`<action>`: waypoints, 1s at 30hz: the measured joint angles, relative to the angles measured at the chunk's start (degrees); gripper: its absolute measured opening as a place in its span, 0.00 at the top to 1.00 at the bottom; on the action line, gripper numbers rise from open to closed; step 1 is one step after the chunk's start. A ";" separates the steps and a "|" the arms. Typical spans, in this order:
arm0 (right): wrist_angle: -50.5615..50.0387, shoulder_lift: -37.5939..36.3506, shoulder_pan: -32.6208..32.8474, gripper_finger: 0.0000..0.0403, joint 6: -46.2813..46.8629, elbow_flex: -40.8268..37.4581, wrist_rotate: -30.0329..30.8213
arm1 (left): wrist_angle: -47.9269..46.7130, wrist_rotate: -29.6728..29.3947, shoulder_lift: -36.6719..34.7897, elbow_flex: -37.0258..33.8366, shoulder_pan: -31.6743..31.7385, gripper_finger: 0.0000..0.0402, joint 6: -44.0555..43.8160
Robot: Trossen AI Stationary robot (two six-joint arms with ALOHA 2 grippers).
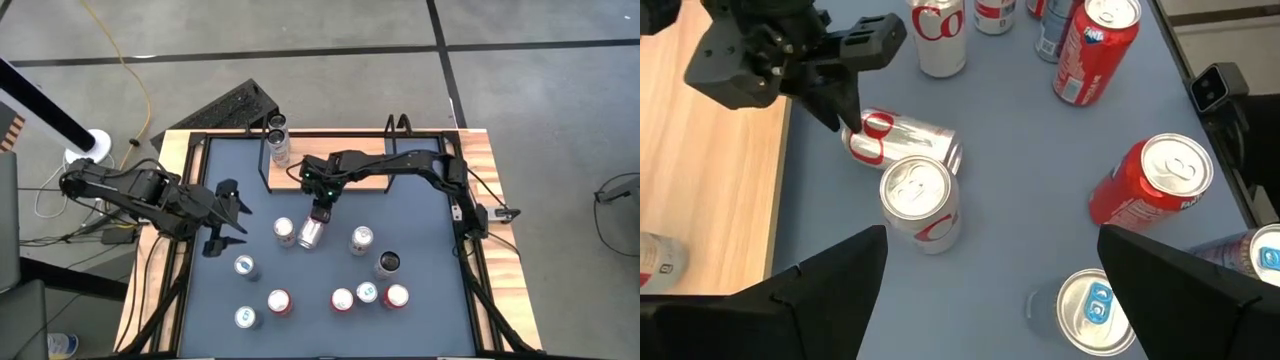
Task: Place canned beverage on shelf
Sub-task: Move the middle silver soda can to the middle right of the table
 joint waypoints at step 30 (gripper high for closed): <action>-7.61 -4.25 12.82 0.13 -28.97 4.15 11.85 | 0.29 -3.04 0.00 0.01 -0.01 0.12 -0.47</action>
